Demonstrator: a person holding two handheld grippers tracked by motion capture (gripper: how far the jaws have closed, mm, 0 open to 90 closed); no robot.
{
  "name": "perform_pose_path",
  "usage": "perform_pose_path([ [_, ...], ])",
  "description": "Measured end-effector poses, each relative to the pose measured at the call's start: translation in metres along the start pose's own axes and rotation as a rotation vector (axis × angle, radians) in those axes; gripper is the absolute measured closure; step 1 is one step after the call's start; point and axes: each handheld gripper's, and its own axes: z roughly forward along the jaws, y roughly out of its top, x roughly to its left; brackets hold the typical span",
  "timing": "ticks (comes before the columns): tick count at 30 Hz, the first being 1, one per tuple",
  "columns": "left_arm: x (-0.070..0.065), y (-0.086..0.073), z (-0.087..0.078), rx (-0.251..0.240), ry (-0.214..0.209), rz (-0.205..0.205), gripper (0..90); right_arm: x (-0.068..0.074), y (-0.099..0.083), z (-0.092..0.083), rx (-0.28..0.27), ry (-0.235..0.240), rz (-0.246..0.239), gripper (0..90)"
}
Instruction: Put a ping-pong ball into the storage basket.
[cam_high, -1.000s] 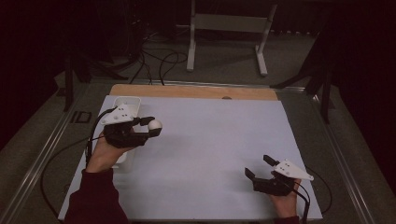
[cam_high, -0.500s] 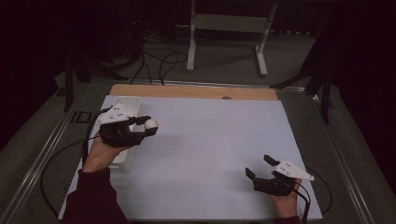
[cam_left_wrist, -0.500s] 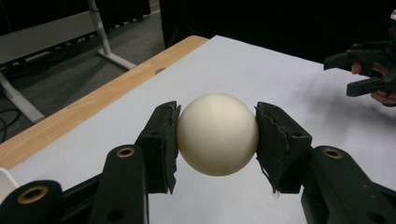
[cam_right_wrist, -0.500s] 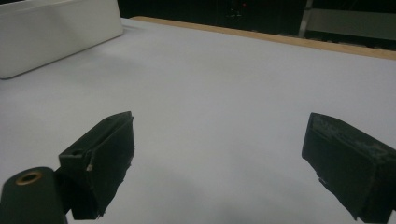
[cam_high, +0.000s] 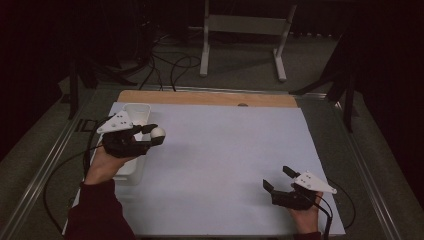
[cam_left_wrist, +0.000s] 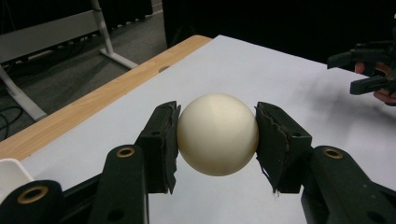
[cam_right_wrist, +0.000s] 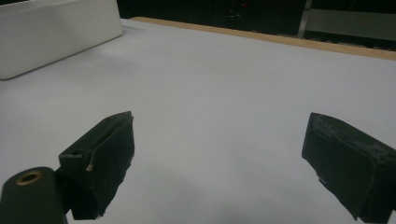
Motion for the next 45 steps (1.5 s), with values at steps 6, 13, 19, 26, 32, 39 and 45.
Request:
perform_pose_path([
  [6, 0.004, -0.004, -0.003, 0.001, 0.006, -0.010, 51.7, 0.000, 0.000, 0.001, 0.006, -0.002, -0.001, 9.1],
  [13, 0.007, -0.007, -0.008, -0.002, 0.012, -0.012, 51.6, 0.000, 0.000, 0.000, 0.008, -0.004, 0.001, 9.1],
  [19, 0.010, -0.010, -0.015, -0.010, 0.023, -0.013, 51.6, 0.000, 0.000, 0.000, 0.003, -0.004, 0.001, 9.1],
  [26, 0.013, -0.013, -0.021, -0.023, 0.046, -0.017, 51.7, 0.000, 0.000, -0.001, 0.001, -0.003, 0.005, 9.1],
  [32, 0.015, -0.016, -0.024, -0.025, 0.057, -0.024, 51.7, 0.000, 0.000, -0.001, -0.002, -0.005, 0.001, 9.1],
  [39, 0.016, -0.018, -0.026, -0.031, 0.064, -0.019, 51.6, 0.000, 0.000, -0.002, -0.002, -0.006, 0.002, 9.1],
  [45, 0.019, -0.021, -0.030, -0.036, 0.076, -0.024, 51.7, 0.000, 0.000, -0.001, -0.002, -0.006, 0.000, 9.1],
])
